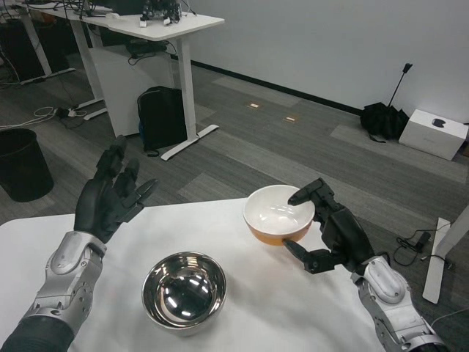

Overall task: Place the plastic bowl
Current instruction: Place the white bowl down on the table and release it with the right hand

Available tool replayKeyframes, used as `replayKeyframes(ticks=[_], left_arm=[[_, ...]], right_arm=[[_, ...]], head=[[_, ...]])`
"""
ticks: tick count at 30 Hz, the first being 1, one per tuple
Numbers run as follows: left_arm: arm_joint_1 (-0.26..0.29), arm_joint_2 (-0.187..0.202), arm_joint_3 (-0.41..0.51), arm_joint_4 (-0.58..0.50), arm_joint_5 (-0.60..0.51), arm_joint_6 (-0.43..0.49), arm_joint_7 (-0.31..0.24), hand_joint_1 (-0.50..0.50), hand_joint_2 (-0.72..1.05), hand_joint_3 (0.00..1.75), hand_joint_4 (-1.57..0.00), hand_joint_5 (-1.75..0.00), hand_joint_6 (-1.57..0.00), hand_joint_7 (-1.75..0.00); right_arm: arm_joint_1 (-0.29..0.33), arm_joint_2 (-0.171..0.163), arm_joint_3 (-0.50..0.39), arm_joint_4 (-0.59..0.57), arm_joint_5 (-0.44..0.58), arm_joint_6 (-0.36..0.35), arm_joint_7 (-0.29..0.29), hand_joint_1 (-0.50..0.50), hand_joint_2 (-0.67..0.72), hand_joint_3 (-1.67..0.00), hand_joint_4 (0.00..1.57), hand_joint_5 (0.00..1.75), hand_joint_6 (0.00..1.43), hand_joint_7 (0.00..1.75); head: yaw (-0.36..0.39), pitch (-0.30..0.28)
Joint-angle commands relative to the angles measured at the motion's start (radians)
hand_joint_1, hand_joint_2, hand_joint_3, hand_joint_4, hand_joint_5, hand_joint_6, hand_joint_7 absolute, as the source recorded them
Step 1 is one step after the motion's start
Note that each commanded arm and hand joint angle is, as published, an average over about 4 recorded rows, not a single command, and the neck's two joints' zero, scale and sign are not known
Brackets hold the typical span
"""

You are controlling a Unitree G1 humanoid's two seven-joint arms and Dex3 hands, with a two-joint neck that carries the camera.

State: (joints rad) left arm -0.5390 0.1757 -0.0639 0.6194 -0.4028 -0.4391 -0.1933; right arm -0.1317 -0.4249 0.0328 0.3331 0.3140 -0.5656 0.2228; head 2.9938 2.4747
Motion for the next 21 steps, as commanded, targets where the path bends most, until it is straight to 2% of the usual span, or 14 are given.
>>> replayKeyframes(ticks=[1,5,9,13,16,19,21], left_arm=[[-0.015,0.006,0.006,-0.001,-0.002,-0.006,-0.002,-0.5,1.05,0.09,0.0,0.0,0.0,0.0],[-0.015,0.003,0.006,-0.001,-0.002,-0.007,-0.002,-0.5,1.05,0.09,0.0,0.0,0.0,0.0],[-0.015,0.001,0.009,-0.001,-0.002,-0.012,-0.002,-0.5,1.05,0.09,0.0,0.0,0.0,0.0],[-0.015,0.001,0.008,-0.001,-0.002,-0.012,-0.002,-0.5,1.05,0.09,0.0,0.0,0.0,0.0],[-0.015,0.001,0.008,-0.001,-0.002,-0.012,-0.002,-0.5,1.05,0.09,0.0,0.0,0.0,0.0],[-0.015,0.001,0.008,-0.001,0.0,-0.012,-0.002,-0.5,1.05,0.09,0.0,0.0,0.0,0.0],[-0.014,0.001,0.008,0.0,0.001,-0.012,-0.002,-0.5,1.05,0.09,0.0,0.0,0.0,0.0]], right_arm=[[0.013,0.008,-0.023,0.04,-0.029,-0.009,-0.007,-0.42,-0.6,-1.51,1.4,1.36,0.82,1.61],[0.014,0.009,-0.016,0.069,-0.029,-0.015,-0.012,-0.42,-0.6,-1.51,1.4,1.36,0.8,1.61],[0.014,0.011,0.009,0.13,-0.027,-0.022,-0.013,-0.42,-0.6,-1.51,1.35,1.45,0.76,1.64],[0.007,0.017,0.031,0.19,-0.028,-0.038,-0.013,-0.42,-0.6,-1.51,1.03,1.55,0.64,1.68],[-0.003,0.017,0.05,0.223,0.0,-0.046,-0.013,-0.42,-0.6,-1.51,0.9,1.62,0.52,1.68],[-0.006,0.019,0.073,0.247,0.052,-0.059,-0.011,-0.43,-0.59,-1.51,0.74,1.65,0.35,1.71],[-0.006,0.021,0.085,0.257,0.083,-0.064,-0.009,-0.45,-0.59,-1.51,0.58,1.6,0.2,1.69]], head=[[-0.005,-0.005],[-0.011,-0.007],[-0.015,-0.009],[-0.023,-0.01],[-0.031,-0.011],[-0.037,-0.013],[-0.044,-0.009]])
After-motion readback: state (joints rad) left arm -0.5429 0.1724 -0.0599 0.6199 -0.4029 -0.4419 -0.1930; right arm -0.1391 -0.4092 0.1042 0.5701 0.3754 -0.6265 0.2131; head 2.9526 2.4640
